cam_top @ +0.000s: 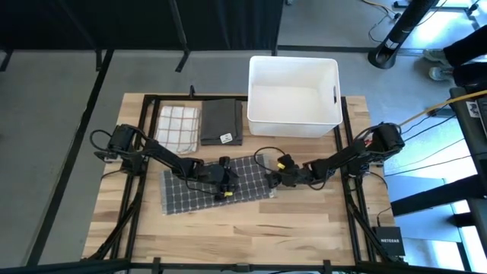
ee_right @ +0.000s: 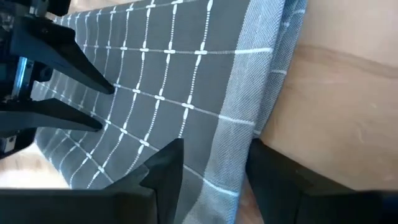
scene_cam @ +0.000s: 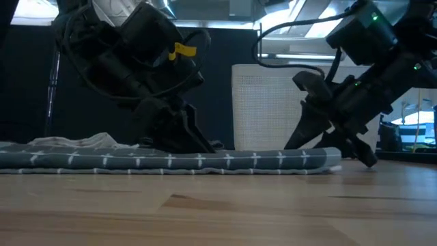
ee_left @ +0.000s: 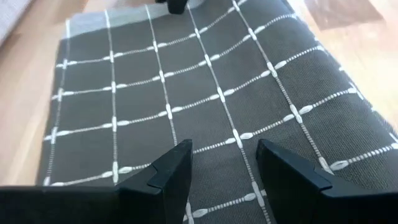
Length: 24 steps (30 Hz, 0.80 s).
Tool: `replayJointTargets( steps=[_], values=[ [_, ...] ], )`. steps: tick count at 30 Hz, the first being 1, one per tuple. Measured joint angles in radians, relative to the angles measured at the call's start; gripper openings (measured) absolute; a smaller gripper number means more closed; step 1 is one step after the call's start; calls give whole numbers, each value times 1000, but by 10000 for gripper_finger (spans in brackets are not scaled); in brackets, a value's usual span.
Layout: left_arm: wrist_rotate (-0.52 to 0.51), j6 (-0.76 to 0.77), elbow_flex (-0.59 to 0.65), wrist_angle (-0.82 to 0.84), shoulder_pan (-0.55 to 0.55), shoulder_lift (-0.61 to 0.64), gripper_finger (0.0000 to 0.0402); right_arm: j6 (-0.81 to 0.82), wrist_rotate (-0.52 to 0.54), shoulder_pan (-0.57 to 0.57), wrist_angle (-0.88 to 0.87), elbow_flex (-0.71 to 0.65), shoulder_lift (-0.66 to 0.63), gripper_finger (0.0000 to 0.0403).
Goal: Fold towel
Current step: Fold the grey patterned towel
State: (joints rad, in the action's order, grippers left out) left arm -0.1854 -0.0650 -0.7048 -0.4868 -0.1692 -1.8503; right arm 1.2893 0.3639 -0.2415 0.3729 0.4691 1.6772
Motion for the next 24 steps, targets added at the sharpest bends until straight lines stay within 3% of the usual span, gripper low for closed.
replayJointTargets(
  steps=[4, 11, 19, 24],
  values=[
    [1, -13, 0, 11, 0, 0, 172, -41, 10, 0, -4, 14, 4, 137],
    [0, -14, 0, 11, 0, 0, 172, -148, 26, 1, 13, 25, 7, 16],
    [0, -14, 0, -5, -7, 10, 172, -190, 34, -1, -3, 27, -1, 9],
    [0, 6, -3, 10, -31, 76, 172, -195, 18, 0, -108, 26, -75, 12]
  ],
)
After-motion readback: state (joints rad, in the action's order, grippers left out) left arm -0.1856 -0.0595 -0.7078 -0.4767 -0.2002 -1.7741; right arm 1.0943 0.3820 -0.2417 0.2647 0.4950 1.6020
